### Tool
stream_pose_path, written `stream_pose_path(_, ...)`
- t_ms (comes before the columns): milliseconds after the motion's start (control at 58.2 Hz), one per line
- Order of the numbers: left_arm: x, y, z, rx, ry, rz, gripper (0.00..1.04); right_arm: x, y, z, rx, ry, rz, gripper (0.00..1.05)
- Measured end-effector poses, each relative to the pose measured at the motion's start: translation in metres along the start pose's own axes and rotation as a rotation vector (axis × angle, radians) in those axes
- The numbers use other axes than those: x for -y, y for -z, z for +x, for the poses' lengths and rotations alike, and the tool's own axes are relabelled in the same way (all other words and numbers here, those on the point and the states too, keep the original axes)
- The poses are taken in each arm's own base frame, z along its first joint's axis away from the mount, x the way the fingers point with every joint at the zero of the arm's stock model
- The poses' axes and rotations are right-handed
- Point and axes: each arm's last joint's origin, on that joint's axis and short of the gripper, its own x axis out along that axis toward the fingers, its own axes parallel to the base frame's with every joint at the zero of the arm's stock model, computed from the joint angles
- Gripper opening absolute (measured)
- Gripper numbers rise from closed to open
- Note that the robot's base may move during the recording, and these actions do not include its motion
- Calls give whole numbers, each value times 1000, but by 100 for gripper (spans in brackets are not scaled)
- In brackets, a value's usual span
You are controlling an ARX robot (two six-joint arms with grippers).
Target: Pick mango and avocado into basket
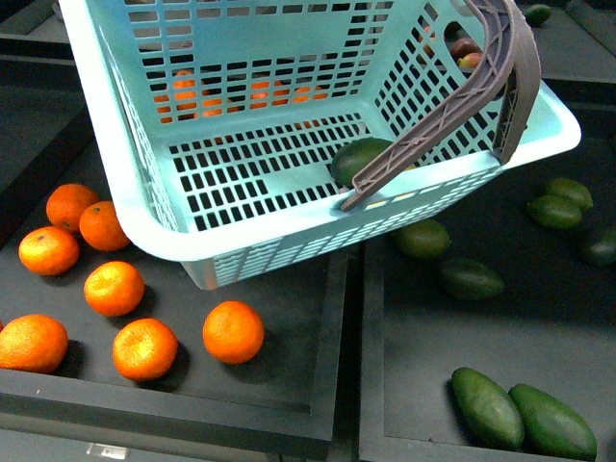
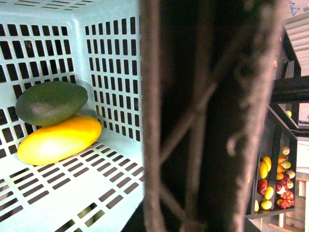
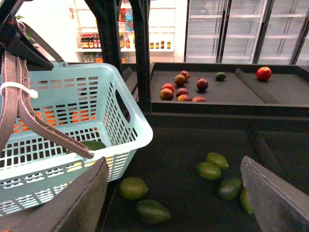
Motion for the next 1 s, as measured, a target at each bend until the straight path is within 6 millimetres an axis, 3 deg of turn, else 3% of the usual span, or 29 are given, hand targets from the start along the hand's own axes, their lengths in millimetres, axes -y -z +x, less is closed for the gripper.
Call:
stream_pose_path(69, 0, 0, 0, 0, 0, -1, 5, 0, 0, 0, 0, 2, 1, 99)
stream_pose_path(292, 5, 8, 1, -39, 26, -1, 5, 0, 0, 0, -3, 3, 1, 97)
stream_pose_path(997, 0, 1, 1, -7, 1, -4, 5, 0, 0, 0, -3, -1, 1, 97)
